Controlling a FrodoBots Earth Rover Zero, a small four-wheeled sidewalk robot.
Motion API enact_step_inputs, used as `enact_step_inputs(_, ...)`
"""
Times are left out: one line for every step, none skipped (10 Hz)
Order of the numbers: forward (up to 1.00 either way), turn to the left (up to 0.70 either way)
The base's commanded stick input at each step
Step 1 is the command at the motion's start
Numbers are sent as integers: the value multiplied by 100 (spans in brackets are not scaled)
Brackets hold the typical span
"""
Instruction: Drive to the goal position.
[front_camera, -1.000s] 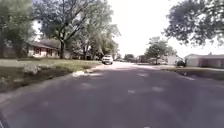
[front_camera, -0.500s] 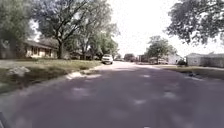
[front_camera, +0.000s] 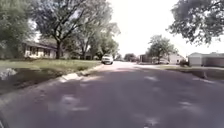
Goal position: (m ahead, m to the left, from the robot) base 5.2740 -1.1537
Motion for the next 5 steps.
enact_step_inputs(100,-1)
enact_step_inputs(100,0)
enact_step_inputs(100,0)
enact_step_inputs(100,0)
enact_step_inputs(100,0)
